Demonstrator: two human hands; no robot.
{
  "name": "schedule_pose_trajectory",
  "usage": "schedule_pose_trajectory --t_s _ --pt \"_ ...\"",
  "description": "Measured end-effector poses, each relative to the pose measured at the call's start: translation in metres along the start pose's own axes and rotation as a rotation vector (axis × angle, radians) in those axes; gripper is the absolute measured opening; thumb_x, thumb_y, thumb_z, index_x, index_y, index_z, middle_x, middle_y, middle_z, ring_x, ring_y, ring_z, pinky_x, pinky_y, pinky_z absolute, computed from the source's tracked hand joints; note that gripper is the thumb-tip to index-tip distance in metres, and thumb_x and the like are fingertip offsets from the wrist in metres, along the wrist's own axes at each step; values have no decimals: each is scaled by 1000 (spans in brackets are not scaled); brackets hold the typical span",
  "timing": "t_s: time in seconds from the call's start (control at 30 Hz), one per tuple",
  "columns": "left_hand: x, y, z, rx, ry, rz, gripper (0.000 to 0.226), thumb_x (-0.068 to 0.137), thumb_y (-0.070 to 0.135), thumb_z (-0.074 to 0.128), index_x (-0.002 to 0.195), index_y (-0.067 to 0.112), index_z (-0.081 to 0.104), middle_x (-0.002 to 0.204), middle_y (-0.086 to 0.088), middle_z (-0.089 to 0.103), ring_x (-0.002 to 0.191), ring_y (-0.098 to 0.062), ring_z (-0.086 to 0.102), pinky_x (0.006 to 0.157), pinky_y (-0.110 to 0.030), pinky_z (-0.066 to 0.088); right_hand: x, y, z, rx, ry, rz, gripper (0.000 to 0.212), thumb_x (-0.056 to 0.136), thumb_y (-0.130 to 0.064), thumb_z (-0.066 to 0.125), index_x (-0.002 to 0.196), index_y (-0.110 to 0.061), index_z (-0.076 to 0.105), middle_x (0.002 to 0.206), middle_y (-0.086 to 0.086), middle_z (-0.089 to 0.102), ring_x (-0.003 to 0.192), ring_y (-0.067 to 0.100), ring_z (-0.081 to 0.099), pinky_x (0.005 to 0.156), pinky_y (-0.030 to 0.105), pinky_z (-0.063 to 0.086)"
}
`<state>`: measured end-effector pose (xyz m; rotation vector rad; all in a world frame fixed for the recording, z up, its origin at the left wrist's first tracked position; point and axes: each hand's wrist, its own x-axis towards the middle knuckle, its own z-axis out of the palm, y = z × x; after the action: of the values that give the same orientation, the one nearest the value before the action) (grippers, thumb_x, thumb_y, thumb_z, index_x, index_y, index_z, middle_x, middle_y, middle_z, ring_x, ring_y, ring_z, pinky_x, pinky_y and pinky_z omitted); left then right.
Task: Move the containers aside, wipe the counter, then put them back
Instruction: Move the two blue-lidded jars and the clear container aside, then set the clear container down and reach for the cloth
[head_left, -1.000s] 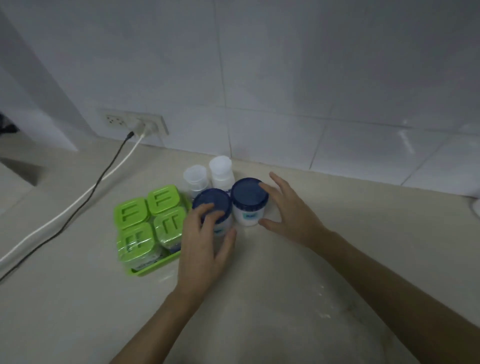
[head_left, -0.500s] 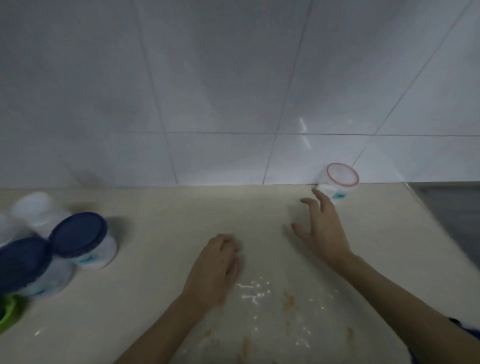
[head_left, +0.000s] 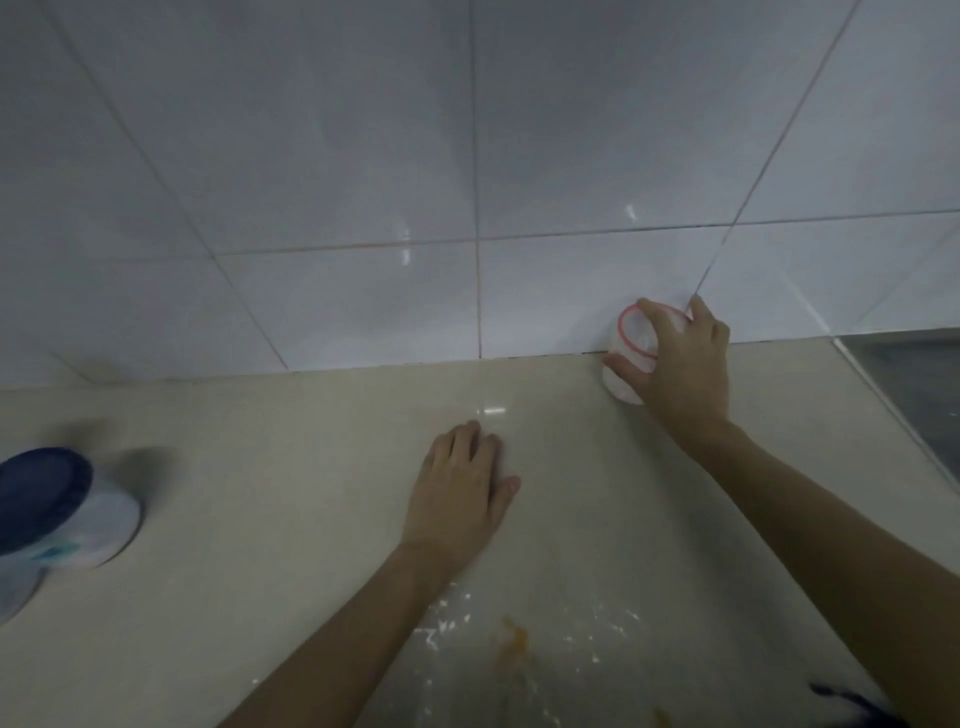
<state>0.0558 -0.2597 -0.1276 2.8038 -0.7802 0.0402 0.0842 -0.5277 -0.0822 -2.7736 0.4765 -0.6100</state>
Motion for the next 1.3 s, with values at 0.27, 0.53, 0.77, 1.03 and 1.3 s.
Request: schedule_pose_trajectory --t_s 0.27,0.53,0.77,1.03,1.3 --pt "4 -3 -6 0 8 45 49 88 52 40 115 14 55 119 -11 55 112 -33 47 106 -42 36 -34 -57 -4 319 -36 -113 77 58 -43 83 125 -22 50 124 14 48 109 29 52 93 38 47" --pt "-85 -84 -29 -150 170 -129 28 87 16 44 107 12 64 119 -10 61 110 -31 56 110 -32 25 -90 -175 17 502 -252 -338 75 54 -47 84 119 -24 54 121 7 46 114 20 48 101 31 42" --pt "-224 -179 -70 -139 190 -378 30 84 12 50 110 10 63 120 -10 60 109 -27 54 103 -27 34 -165 -299 24 625 -358 -460 77 51 -43 85 118 -23 53 123 6 47 112 22 53 98 33 44" --pt "-310 -227 -76 -52 232 -407 26 90 19 51 112 12 61 122 -10 57 113 -28 52 105 -44 38 -248 -401 43 658 -365 -441 81 51 -43 87 119 -14 55 125 8 50 113 22 52 94 27 44" --pt "-328 -250 -75 -79 285 -363 28 92 19 48 118 11 57 125 -11 55 117 -26 50 107 -43 36 -266 -455 55 702 -353 -336 81 53 -38 88 122 -16 51 131 7 44 118 23 48 98 32 45"
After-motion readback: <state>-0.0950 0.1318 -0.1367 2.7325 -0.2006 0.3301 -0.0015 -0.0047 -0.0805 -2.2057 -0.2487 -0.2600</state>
